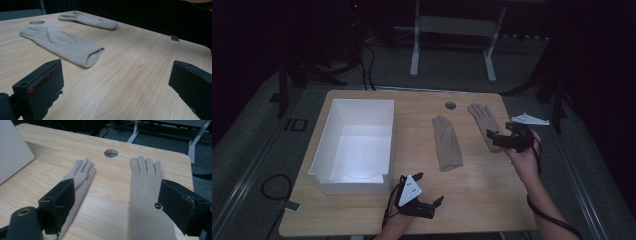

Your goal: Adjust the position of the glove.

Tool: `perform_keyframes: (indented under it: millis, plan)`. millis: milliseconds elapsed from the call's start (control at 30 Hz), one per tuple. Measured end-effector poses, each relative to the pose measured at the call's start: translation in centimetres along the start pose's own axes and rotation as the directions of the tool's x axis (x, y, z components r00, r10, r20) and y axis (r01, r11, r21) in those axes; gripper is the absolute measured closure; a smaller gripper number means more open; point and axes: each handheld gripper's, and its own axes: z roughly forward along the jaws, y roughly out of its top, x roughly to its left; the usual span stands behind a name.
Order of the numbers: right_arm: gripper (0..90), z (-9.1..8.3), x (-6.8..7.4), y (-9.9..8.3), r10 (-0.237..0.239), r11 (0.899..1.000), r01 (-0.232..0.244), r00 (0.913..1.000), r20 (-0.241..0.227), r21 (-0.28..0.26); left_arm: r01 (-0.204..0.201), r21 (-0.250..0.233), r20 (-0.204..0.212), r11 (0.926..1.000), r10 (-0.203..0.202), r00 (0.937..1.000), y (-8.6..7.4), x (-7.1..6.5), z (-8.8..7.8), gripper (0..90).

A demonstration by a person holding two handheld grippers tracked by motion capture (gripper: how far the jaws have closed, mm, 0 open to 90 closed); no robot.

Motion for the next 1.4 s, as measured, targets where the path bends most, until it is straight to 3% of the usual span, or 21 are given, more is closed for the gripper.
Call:
perform_keyframes:
  millis: [433,867,1233,1400]
  plan:
    - [17.9,3.7,3.0,0.8,-0.023,0.999,0.025,0.998,-0.059,0.037,-0.001,-0.002,0.006,1.0,0.001,1.0,0.0,0.0,0.0,0.2]
    - [22.6,9.4,6.9,0.6,-0.055,0.992,0.067,0.993,-0.104,0.107,-0.006,-0.004,0.007,1.0,0.006,1.0,0.0,0.0,0.0,0.2]
    - [25.1,13.2,8.4,0.0,-0.071,0.979,0.086,0.994,-0.083,0.183,-0.006,-0.005,0.009,1.0,0.006,0.9999,0.0,0.0,0.0,0.2]
    - [33.3,15.1,8.3,-1.0,-0.039,0.974,0.052,0.9971,-0.065,0.221,-0.005,-0.007,0.01,1.0,0.005,0.9999,0.0,0.0,0.0,0.2]
